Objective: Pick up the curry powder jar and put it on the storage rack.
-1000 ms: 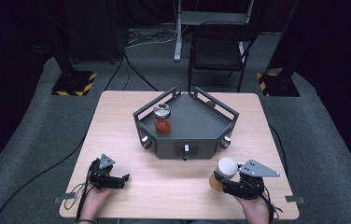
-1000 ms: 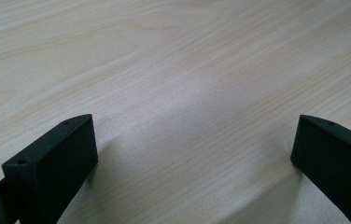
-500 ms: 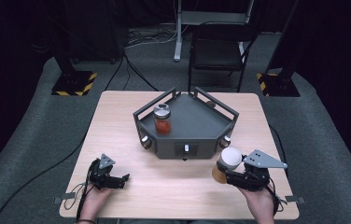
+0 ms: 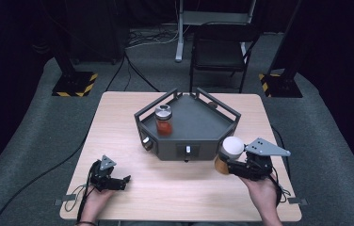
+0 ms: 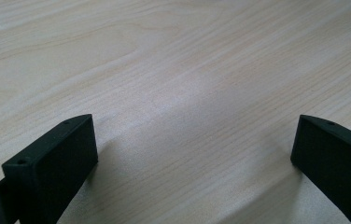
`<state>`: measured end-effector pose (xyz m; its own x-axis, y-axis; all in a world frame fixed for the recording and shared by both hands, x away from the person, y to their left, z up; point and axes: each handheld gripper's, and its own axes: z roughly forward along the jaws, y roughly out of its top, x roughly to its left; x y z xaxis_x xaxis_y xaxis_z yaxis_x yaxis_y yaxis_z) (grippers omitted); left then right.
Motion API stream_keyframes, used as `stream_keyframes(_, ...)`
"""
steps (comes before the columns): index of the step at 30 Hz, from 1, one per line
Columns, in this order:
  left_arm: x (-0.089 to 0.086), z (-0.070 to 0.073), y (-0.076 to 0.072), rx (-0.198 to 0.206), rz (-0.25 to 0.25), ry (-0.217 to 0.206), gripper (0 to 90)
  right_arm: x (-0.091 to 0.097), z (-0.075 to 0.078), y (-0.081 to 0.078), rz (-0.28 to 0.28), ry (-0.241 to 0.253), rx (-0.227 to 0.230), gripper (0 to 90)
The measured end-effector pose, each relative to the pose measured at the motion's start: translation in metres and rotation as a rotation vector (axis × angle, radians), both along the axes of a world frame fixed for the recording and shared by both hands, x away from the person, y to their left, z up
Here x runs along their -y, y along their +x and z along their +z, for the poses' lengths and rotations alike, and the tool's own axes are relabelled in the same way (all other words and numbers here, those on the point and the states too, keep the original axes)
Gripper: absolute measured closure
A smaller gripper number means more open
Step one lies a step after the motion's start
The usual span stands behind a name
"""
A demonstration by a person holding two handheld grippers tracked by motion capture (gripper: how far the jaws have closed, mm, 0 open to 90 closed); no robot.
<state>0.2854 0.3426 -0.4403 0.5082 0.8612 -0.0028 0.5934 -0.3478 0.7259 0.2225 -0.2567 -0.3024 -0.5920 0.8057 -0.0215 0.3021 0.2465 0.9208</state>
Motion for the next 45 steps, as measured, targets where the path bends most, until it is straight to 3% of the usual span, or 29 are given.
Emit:
stream_keyframes(20, 0.0, 0.0, 0.0, 0.0, 0.0, 0.0, 0.1, -0.005, 0.033, 0.033, -0.007, -0.002, 0.03, 33.3)
stream_keyframes(25, 0.0, 0.0, 0.0, 0.0, 0.0, 0.0, 0.1, -0.001, 0.034, 0.048, -0.001, 0.025, 0.02, 33.3)
stream_keyframes(45, 0.0, 0.0, 0.0, 0.0, 0.0, 0.0, 0.1, -0.022, 0.041, 0.092, -0.021, 0.028, 0.016, 33.2)
